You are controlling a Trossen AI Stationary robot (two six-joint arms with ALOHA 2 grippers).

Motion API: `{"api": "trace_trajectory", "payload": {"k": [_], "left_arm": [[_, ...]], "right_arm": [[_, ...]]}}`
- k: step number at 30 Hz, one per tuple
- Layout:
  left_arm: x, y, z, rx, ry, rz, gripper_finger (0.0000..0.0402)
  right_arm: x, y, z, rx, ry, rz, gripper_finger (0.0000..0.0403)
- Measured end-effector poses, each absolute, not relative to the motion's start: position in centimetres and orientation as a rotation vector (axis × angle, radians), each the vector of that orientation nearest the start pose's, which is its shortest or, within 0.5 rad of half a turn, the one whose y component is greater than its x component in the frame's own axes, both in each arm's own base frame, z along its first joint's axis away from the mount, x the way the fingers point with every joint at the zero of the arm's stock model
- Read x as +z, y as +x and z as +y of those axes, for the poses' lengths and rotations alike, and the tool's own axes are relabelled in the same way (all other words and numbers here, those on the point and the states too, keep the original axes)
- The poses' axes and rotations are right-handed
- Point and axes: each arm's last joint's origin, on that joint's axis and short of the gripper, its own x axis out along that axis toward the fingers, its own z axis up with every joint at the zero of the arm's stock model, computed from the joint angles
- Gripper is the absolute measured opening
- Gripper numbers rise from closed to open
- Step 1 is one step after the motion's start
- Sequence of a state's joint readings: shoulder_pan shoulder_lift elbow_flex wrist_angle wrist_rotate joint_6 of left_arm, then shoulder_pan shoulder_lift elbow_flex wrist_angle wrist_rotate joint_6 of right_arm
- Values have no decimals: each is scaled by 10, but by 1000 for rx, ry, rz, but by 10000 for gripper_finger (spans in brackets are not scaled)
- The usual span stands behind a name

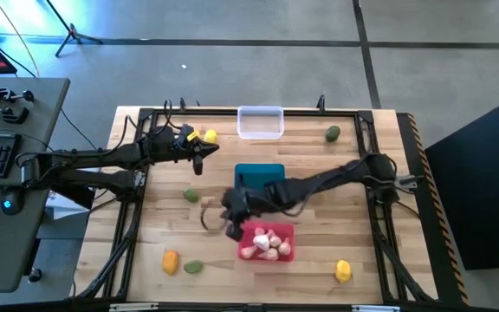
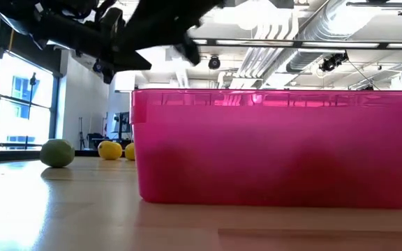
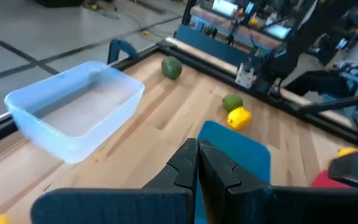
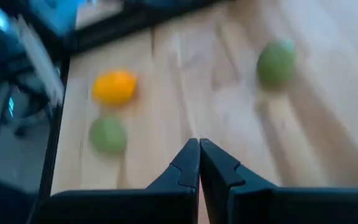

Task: Sort produce into baskets
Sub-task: Put the top right green lime into the transparent bin

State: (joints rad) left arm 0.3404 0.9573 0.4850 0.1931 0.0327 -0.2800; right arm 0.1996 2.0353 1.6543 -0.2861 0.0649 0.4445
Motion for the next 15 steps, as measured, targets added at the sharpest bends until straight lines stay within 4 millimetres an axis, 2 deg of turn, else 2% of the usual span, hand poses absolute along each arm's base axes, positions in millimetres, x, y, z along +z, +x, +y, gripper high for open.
{"api": "trace_trajectory", "payload": {"k": [6,12,15], "left_arm": [[234,191,79,343,-345,232,0],[235,183,94,358,-342,224,0],[235,180,102,346,-350,214,0]], "right_arm": [[234,478,39,-61,348,557,0],[232,480,-8,-169,357,547,0],[232,481,-24,-187,362,518,0]]}}
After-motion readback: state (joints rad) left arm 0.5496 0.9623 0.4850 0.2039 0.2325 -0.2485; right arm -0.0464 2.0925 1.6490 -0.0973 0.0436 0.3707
